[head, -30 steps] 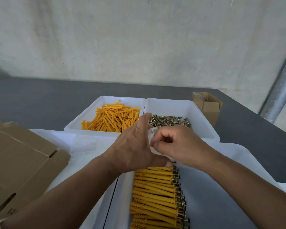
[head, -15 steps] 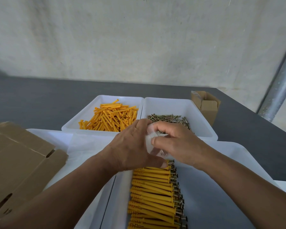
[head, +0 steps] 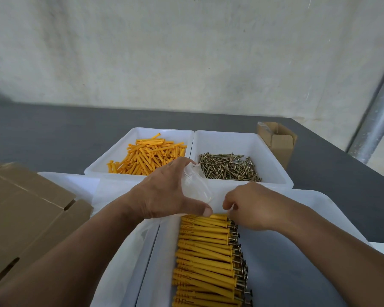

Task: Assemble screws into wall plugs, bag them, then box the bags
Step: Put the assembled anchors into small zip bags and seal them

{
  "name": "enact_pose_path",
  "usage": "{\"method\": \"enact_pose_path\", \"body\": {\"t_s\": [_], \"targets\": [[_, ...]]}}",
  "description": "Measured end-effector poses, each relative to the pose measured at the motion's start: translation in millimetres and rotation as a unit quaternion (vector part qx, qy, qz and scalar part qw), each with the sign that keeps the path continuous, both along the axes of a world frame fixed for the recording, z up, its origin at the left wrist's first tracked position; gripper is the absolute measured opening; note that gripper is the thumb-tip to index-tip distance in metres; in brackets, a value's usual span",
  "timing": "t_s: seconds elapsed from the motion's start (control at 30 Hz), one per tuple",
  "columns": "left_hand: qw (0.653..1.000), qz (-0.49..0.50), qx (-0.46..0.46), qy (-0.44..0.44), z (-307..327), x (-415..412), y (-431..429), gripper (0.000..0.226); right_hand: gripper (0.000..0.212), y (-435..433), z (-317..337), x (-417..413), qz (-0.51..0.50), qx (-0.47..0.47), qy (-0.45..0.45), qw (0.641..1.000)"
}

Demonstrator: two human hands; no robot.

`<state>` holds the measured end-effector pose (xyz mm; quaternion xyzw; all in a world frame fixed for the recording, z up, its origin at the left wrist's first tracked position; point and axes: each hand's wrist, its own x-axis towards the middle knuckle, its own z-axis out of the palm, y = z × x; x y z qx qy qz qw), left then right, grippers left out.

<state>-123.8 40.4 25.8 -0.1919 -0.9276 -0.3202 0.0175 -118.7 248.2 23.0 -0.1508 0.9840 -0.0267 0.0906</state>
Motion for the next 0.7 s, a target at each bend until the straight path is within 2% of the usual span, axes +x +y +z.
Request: {"method": "enact_pose_path", "body": {"t_s": [0.23,0.47,0.7], "targets": [[1.000,0.001,0.001,-0.015,0.9,0.4,-1.9,0.106,0.030,-8.3,-15.5,-2.2,-0.018,0.035,-0.030,0.999],[1.000,0.002,0.013,-0.023,1.4,-1.5,-4.2,0.102,0.022,-9.9,-20.2,-0.8,0.016,0.027,-0.035,0.999],[1.000,0.013,0.018,-0.015,1.0,-3.0,-9.0,0.097,0.029,-10.1,-19.8,-2.5,0.025,0.030,-0.058,0.998]]}}
